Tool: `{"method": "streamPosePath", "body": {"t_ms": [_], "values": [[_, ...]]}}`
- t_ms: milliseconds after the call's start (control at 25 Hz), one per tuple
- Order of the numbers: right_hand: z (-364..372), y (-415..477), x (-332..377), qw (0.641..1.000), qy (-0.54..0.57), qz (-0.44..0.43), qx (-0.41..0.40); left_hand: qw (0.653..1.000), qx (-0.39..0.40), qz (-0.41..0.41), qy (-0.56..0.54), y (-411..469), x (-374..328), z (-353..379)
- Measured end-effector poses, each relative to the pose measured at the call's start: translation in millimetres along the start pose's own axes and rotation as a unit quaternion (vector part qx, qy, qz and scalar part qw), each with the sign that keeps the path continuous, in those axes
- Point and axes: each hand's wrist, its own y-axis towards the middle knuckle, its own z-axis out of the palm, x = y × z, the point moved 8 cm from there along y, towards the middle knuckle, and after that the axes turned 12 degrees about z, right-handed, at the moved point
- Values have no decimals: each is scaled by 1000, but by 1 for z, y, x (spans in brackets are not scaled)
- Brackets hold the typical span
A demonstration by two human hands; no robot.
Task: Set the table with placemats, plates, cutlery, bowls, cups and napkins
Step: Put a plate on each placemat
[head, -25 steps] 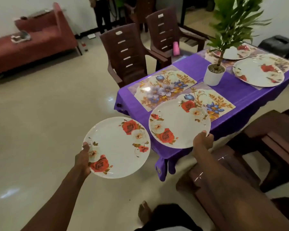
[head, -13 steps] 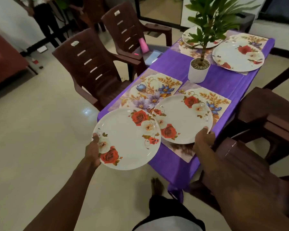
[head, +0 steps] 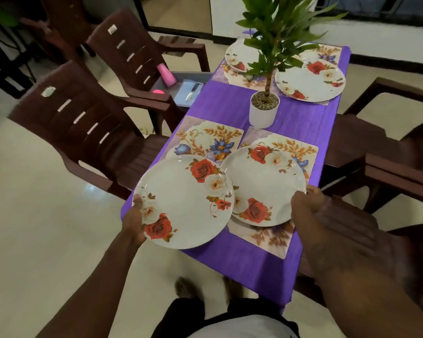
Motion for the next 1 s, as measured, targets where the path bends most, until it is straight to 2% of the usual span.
{"method": "streamPosePath", "body": {"t_ms": [80, 160, 280, 360, 440, 480, 600, 720, 840, 920, 1000], "values": [[6, 3, 1, 999, -48, -8, 17, 997, 51, 7, -57, 21, -8, 3], [11, 12, -4, 994, -102, -48, -13, 999, 31, 3, -33, 40, -14, -4], [41, -37, 9, 986, -68, -149, -44, 999, 28, 24, -2, 74, -34, -6], [90, -102, 25, 970, -58, -234, 34, 999, 13, 24, 21, 107, -41, -10], [150, -157, 22, 954, -111, -240, 140, 998, 9, 27, 61, 122, -60, -4], [175, -174, 14, 949, -154, -219, 165, 996, 2, 36, 79, 128, -72, -3], [215, -200, -8, 941, -237, -194, 141, 991, -12, 50, 124, 158, -96, -12], [226, -215, -10, 935, -271, -188, 129, 988, 9, 46, 150, 186, -106, -17], [236, -221, -7, 890, -347, -285, 79, 980, 29, 51, 192, 204, -107, -2], [240, -219, -16, 857, -409, -307, 66, 964, 50, 70, 253, 214, -110, 10], [245, -218, -26, 837, -444, -314, 70, 915, 88, 100, 380, 223, -119, 22]]}}
